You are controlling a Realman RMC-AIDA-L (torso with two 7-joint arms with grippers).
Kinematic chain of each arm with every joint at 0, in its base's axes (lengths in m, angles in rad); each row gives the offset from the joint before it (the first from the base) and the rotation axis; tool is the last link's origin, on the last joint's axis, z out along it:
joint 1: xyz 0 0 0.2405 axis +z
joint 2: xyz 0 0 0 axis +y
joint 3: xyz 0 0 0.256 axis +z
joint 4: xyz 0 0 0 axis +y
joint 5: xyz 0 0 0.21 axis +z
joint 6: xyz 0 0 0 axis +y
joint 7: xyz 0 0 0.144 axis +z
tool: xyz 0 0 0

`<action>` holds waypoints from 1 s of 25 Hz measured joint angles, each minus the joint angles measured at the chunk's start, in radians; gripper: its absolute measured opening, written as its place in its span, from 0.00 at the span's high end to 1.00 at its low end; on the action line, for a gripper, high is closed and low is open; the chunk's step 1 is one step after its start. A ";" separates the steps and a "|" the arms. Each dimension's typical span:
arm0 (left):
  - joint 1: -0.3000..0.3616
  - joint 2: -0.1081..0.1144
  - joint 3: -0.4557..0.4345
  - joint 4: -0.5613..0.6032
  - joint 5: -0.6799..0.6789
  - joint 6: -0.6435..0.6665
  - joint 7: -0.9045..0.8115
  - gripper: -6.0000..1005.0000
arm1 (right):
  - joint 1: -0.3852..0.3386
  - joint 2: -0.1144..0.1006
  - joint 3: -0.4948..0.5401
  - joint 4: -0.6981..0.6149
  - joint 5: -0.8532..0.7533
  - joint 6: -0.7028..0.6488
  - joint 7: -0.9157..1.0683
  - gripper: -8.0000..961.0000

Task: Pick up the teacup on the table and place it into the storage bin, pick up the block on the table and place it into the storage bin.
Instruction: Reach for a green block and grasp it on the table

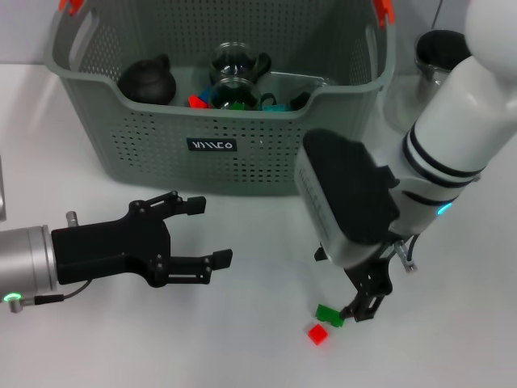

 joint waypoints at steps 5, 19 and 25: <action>-0.003 -0.002 -0.026 -0.024 -0.011 -0.024 0.002 0.10 | -0.004 0.003 -0.082 -0.064 -0.013 -0.049 -0.076 0.06; -0.008 -0.002 -0.029 -0.069 -0.040 -0.066 -0.001 0.11 | -0.006 0.007 -0.239 -0.116 -0.020 -0.054 -0.224 0.06; -0.012 -0.002 -0.029 -0.080 -0.046 -0.069 -0.001 0.11 | 0.000 0.006 -0.255 -0.100 -0.037 -0.042 -0.272 0.06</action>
